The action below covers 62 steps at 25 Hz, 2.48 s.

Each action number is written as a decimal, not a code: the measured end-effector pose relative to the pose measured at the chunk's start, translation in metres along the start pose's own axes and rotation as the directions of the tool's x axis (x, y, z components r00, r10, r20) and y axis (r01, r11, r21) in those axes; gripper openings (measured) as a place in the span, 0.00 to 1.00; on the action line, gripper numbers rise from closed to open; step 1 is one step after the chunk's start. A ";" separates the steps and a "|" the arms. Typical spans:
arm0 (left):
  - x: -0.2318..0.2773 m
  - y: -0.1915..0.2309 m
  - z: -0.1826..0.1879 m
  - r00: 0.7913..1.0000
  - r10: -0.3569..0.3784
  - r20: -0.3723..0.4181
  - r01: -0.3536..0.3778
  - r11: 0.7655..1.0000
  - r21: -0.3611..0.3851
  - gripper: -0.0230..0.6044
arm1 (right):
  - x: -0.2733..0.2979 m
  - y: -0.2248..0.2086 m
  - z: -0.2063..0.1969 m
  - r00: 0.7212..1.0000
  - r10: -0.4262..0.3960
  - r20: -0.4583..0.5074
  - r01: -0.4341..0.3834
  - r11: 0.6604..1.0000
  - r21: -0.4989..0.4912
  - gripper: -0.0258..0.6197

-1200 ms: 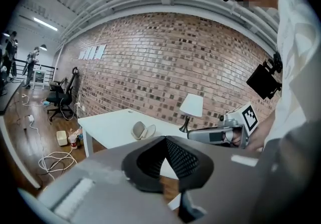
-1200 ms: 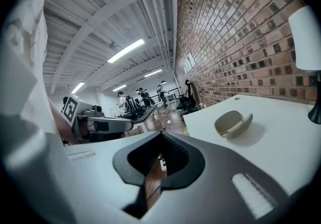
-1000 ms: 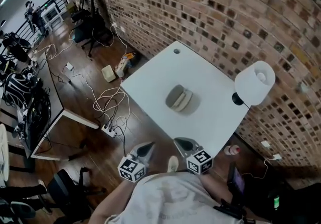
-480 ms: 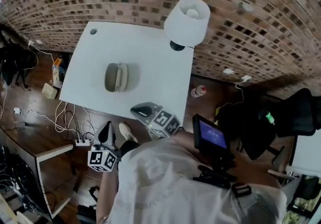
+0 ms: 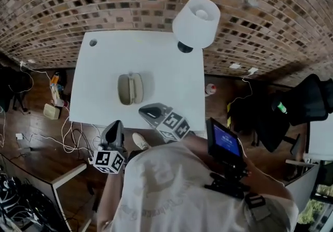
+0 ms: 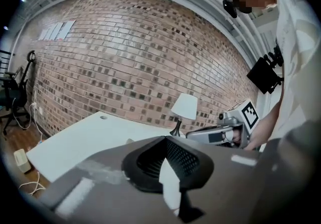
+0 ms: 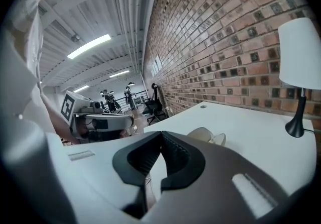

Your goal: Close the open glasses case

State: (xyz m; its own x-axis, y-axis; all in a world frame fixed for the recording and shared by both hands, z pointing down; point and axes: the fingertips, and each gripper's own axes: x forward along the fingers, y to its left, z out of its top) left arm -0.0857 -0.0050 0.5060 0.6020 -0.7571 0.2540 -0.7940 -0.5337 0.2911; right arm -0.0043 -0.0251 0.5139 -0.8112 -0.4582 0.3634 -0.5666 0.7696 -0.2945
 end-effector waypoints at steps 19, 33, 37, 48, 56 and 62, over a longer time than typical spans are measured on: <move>0.017 0.038 -0.002 0.959 -0.270 -0.084 0.268 0.963 -0.026 0.04 | 0.025 -0.009 -0.004 0.971 -0.239 0.002 0.237 0.965 0.116 0.05; 0.075 0.038 -0.001 0.949 -0.234 -0.211 0.247 0.968 0.036 0.04 | 0.041 -0.051 -0.022 0.986 -0.165 -0.033 0.168 0.972 0.162 0.05; 0.088 0.032 0.004 0.949 -0.226 -0.219 0.234 0.972 0.011 0.04 | 0.042 -0.064 -0.027 0.989 -0.149 -0.025 0.151 0.969 0.195 0.05; 0.109 0.038 0.007 0.936 -0.239 -0.258 0.253 0.967 0.024 0.04 | 0.055 -0.074 -0.027 0.991 -0.132 -0.032 0.136 0.960 0.244 0.05; 0.111 0.050 0.000 0.896 -0.332 -0.295 0.353 0.936 0.018 0.04 | 0.058 -0.103 -0.034 0.959 -0.266 -0.094 0.282 0.923 0.261 0.05; 0.104 0.060 -0.002 0.879 -0.375 -0.294 0.389 0.921 -0.013 0.04 | 0.052 -0.126 -0.041 0.913 -0.390 -0.123 0.409 0.865 0.292 0.05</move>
State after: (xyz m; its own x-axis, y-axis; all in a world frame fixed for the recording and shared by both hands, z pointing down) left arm -0.0705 -0.1147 0.5511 0.8520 -0.3545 0.3852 -0.4964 -0.7809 0.3792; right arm 0.0310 -0.1279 0.6059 -0.5017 -0.6635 0.5550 -0.8637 0.3483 -0.3643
